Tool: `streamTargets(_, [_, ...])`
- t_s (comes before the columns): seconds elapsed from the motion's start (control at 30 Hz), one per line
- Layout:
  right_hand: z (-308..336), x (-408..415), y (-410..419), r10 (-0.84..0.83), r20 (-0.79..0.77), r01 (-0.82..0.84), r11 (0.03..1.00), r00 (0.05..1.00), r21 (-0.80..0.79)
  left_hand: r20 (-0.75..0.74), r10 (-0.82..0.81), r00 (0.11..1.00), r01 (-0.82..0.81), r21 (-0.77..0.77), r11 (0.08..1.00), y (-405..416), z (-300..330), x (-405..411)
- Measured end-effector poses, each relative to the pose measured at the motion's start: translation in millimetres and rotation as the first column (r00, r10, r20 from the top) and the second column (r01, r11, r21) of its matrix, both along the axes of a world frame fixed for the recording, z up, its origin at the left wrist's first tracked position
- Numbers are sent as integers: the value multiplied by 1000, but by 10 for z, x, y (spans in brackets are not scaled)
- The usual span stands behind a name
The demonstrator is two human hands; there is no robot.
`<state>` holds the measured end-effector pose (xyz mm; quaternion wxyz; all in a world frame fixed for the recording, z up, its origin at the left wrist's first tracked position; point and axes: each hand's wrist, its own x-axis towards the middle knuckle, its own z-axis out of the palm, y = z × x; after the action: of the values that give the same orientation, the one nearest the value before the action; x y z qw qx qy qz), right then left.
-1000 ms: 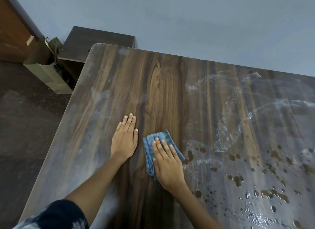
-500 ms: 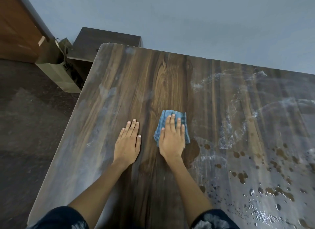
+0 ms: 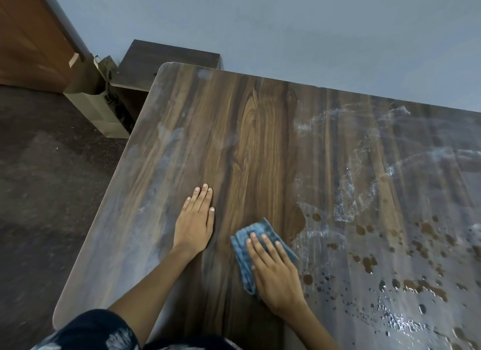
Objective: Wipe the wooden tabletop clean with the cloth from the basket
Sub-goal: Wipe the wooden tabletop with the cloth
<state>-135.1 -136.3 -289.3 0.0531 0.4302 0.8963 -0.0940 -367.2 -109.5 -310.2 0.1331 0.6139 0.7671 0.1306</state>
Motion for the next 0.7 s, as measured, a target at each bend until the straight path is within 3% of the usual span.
streamTargets(0.13, [-8,-56,282,-179,-42,181,983,983,29,-3,28,1000,-28,-3,1000,-105,15,36])
streamTargets(0.33, [0,-793,581,-394,-84,397,918,915,22,-6,38,999,-38,-7,999,-126,40,60])
streamTargets(0.5, [-19,-905,256,-193,-107,194,981,975,1,-1,55,998,-55,-7,998,-222,-24,81])
streamTargets(0.6, [-30,-632,-23,-10,-84,8,1000,996,-20,-2,54,999,-54,-5,999,-279,-26,85])
streamTargets(0.7, [-21,-237,-163,55,-43,-55,998,998,-8,-10,59,998,-59,1,998,-317,-8,96])
